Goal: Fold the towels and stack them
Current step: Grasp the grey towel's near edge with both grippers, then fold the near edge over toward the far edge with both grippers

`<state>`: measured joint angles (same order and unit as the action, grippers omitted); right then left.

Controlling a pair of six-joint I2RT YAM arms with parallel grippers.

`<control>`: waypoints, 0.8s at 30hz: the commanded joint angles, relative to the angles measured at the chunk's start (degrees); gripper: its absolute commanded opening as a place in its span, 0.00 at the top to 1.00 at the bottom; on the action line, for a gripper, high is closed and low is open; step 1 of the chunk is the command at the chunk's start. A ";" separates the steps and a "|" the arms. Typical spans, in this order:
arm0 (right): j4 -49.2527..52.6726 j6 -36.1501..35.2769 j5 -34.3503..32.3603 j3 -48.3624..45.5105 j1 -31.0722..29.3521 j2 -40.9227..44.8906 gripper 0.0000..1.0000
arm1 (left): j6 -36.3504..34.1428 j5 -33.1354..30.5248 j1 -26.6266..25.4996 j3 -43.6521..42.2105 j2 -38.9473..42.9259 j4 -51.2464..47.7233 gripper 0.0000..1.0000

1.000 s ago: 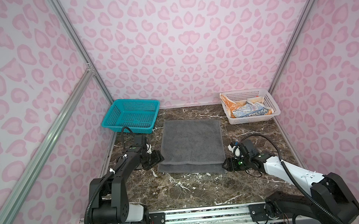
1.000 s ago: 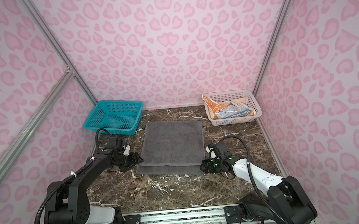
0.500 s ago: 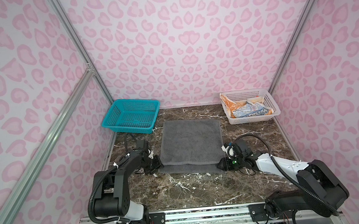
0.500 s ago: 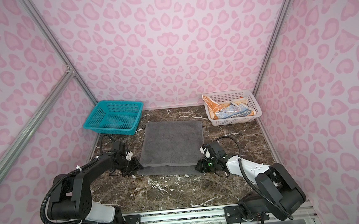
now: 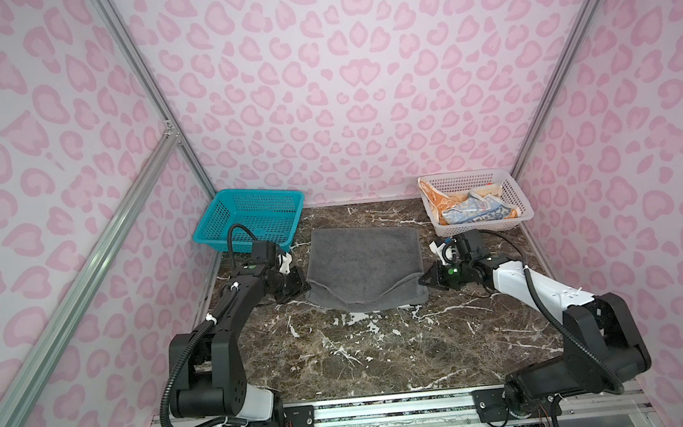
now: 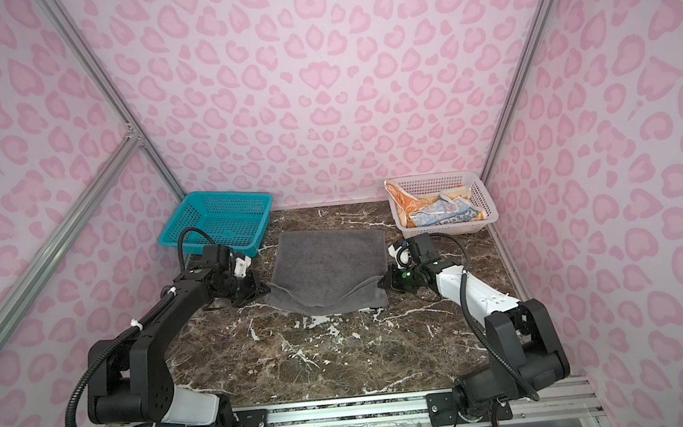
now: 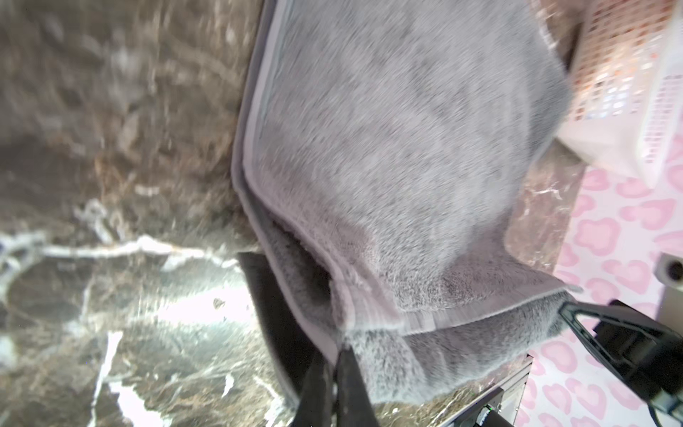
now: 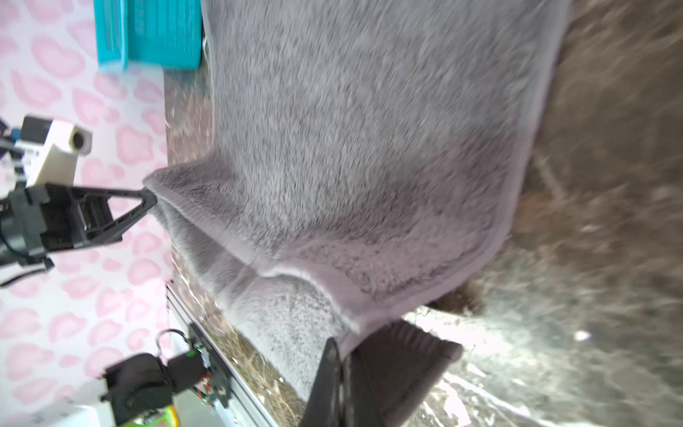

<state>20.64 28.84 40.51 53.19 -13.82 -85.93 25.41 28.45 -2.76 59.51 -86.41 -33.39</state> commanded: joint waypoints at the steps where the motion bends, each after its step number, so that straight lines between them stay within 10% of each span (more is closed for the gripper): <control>1: 4.31 -0.09 0.93 4.54 0.85 -4.74 0.98 | -0.15 0.90 0.18 3.77 -4.03 -0.55 0.97; 8: 4.64 1.44 -3.15 6.41 -0.37 -9.69 0.79 | 0.97 -0.17 0.18 3.34 -9.90 1.39 0.95; 24: 0.35 -10.14 -11.40 -7.92 -1.54 9.27 0.37 | 0.26 0.67 0.92 -0.26 -10.49 3.97 0.65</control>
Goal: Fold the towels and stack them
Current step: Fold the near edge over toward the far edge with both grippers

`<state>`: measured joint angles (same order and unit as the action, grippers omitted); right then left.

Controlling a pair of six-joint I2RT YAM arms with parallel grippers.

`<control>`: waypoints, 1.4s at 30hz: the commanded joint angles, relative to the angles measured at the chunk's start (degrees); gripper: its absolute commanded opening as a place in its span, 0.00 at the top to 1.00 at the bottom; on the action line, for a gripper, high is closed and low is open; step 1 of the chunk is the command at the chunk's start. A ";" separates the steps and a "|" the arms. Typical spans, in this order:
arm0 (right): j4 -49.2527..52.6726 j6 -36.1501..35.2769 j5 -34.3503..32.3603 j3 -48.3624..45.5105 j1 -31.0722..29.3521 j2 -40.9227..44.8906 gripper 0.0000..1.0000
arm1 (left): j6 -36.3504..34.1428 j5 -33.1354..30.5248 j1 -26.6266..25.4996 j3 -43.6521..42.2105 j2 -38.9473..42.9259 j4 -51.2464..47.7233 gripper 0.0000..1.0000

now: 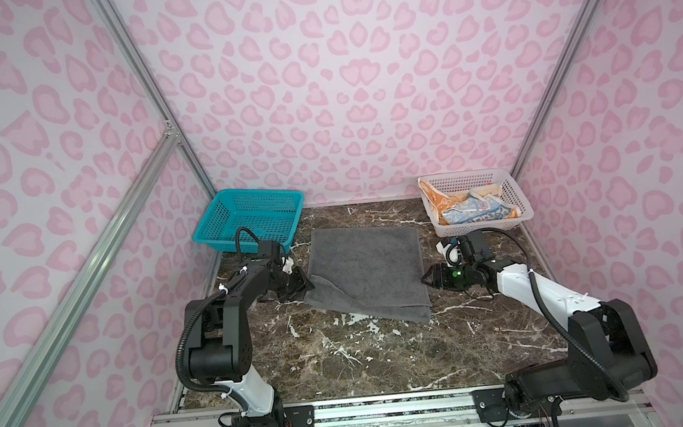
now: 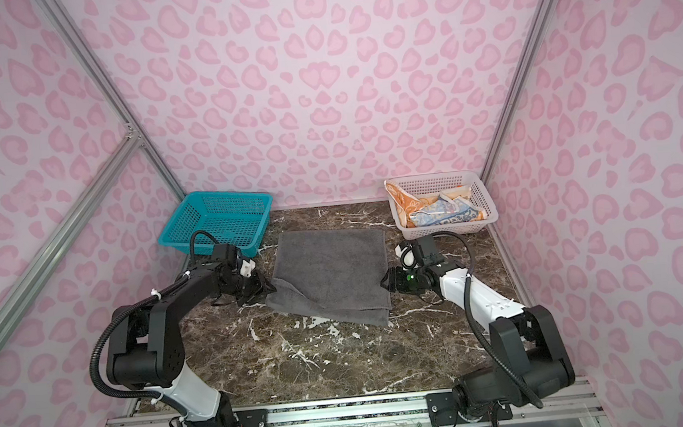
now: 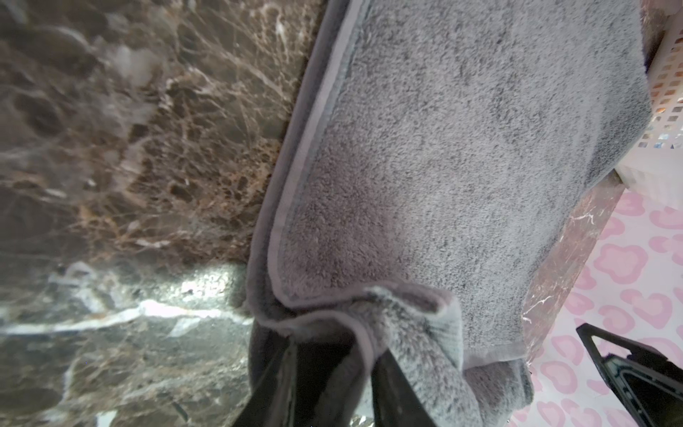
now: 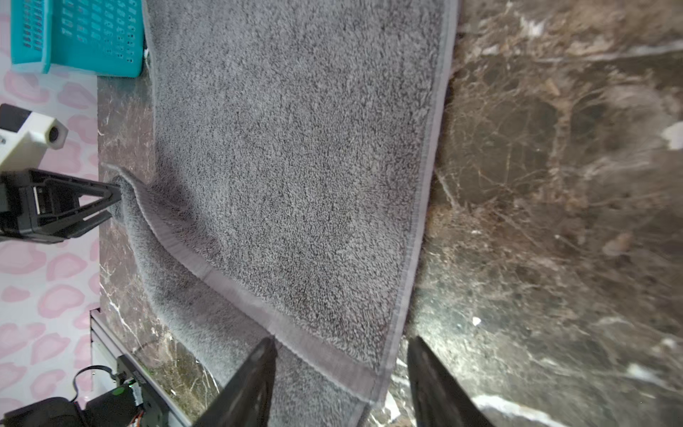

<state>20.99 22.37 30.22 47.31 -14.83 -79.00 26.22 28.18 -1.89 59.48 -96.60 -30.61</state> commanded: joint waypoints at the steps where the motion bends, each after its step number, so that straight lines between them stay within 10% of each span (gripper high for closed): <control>1: 0.76 -4.22 -1.33 -3.35 -1.26 4.04 0.35 | -0.55 0.92 0.06 -0.32 -0.58 1.42 0.65; 10: 2.27 -0.91 -9.45 -12.99 -12.58 14.03 0.33 | -0.02 2.95 0.04 -1.95 -1.76 3.19 0.65; 25: -12.35 -5.13 -14.10 -10.55 -17.82 0.38 0.50 | 0.73 5.29 0.05 -4.55 -1.07 5.76 0.77; 32: -4.04 -2.73 0.75 -3.02 -12.59 -0.06 1.00 | 0.94 8.54 0.05 -2.20 1.75 3.12 0.97; 36: 9.20 -0.91 14.48 3.95 -5.93 -1.97 1.00 | -0.23 8.90 0.05 -0.15 5.92 -2.38 0.97; 42: 20.56 2.24 18.12 7.52 -4.16 -10.49 1.00 | -0.17 7.85 0.07 -1.66 6.57 -4.09 0.97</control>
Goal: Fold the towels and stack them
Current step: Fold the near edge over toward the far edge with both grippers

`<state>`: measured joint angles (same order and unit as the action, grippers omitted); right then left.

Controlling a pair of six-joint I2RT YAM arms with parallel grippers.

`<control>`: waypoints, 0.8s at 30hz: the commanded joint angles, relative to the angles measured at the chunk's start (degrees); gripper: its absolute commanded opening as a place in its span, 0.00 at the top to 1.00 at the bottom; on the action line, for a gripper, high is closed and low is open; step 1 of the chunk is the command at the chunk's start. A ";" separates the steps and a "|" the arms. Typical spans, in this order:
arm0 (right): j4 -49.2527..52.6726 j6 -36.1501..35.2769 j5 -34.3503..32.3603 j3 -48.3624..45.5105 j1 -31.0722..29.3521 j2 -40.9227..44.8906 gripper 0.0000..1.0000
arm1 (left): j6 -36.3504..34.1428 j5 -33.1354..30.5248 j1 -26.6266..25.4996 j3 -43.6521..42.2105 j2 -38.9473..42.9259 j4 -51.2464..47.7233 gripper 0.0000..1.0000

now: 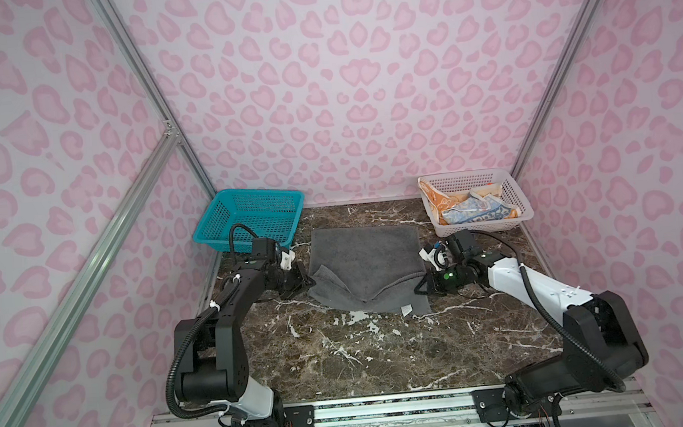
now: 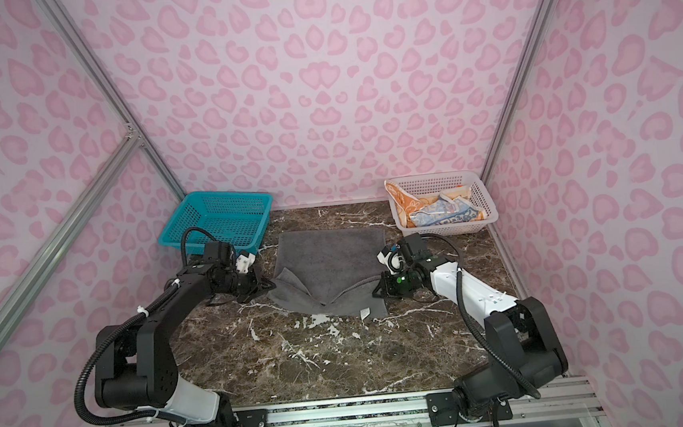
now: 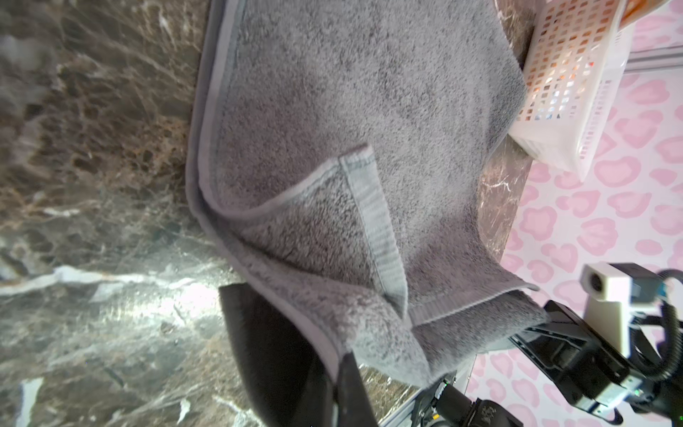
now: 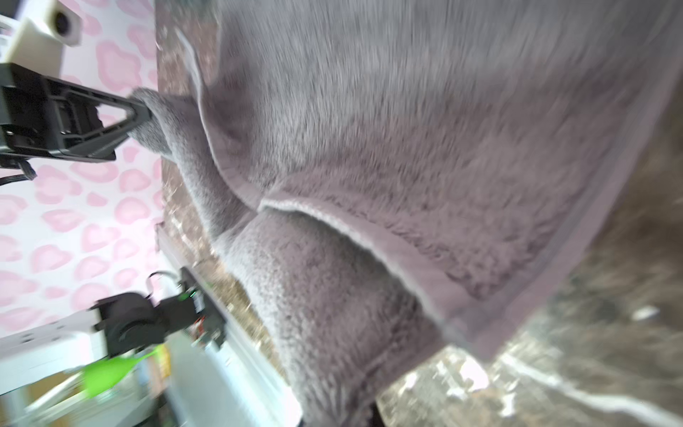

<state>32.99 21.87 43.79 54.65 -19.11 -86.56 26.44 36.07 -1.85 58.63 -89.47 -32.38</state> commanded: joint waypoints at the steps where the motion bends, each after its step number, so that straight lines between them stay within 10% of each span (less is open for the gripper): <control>1: 7.83 3.54 3.63 0.05 0.05 -4.24 1.00 | -0.12 -0.72 0.03 -1.24 -1.43 -1.69 0.97; 11: -5.51 15.52 -12.06 1.36 3.22 -8.90 1.00 | 2.30 -2.77 0.18 3.36 -12.59 4.17 0.97; 24: -9.86 9.74 -12.59 0.48 2.04 -8.59 0.57 | 0.41 0.22 0.36 1.26 -13.78 5.14 0.74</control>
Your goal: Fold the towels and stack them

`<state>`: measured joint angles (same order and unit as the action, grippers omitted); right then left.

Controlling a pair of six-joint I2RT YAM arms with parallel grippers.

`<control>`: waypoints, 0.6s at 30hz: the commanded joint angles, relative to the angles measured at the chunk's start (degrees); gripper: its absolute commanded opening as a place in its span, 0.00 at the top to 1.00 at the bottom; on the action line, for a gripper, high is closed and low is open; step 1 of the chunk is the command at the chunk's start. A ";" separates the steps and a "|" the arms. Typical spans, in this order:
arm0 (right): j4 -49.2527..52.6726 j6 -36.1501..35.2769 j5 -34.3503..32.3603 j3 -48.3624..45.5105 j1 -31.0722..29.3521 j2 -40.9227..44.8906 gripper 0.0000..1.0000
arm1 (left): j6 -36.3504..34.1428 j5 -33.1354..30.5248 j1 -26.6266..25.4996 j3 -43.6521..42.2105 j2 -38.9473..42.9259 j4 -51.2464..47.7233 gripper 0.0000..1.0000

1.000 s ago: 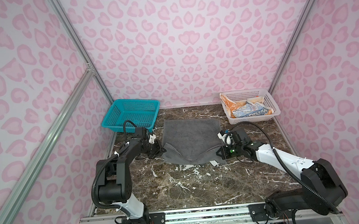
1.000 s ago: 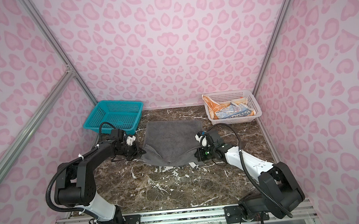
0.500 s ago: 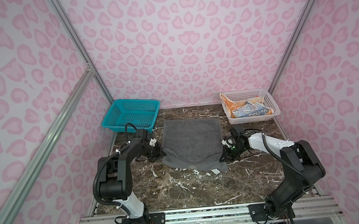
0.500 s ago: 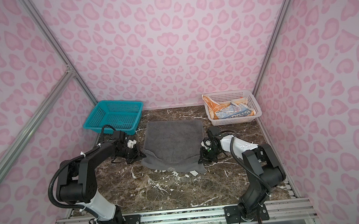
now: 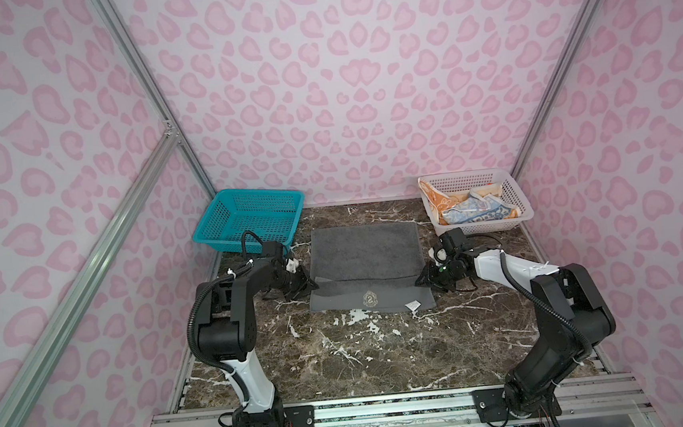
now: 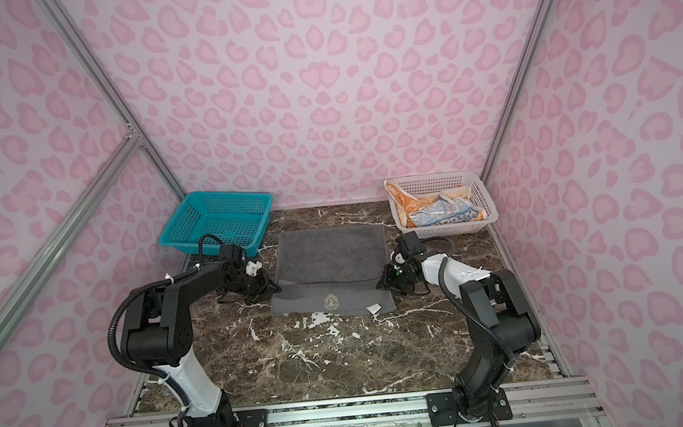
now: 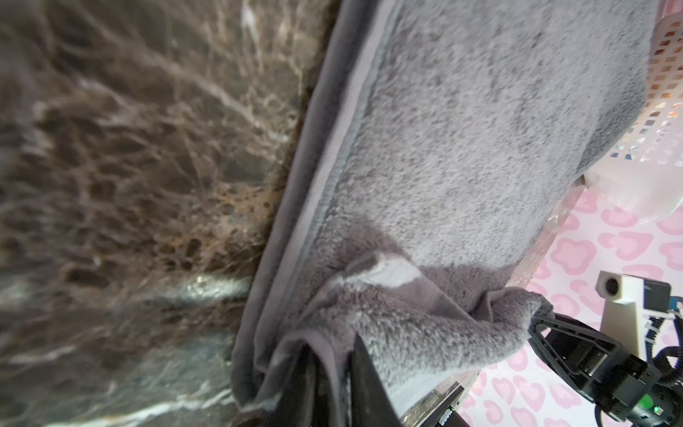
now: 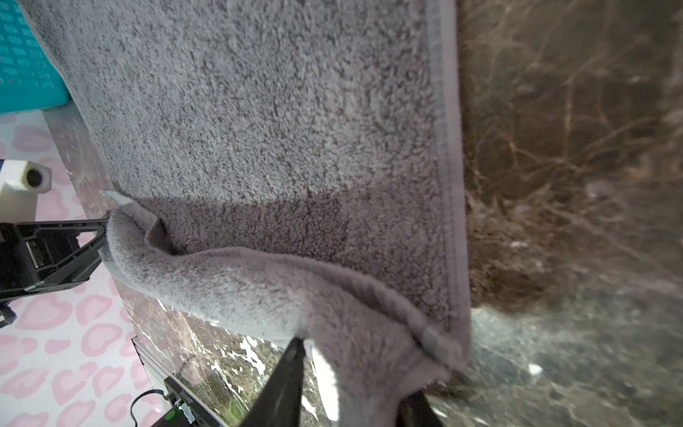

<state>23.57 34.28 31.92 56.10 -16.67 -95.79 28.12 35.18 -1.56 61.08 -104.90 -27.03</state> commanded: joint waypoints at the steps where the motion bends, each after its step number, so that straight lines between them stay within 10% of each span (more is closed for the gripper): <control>1: -0.23 -3.35 -0.80 -1.48 -0.64 1.25 0.54 | -1.70 1.36 0.07 -1.85 2.33 -0.67 0.71; 10: 4.24 -6.84 -3.78 -6.16 -2.24 3.24 0.49 | -3.36 2.26 0.07 -8.34 5.11 -2.23 0.65; 18: 10.96 -8.83 -2.34 -4.27 -3.46 3.07 0.87 | -3.69 3.00 0.11 -9.01 6.04 -3.46 0.97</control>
<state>30.48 27.22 29.63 50.87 -20.14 -93.14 25.30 37.69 -1.56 51.72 -100.07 -28.67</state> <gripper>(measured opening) 0.138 0.051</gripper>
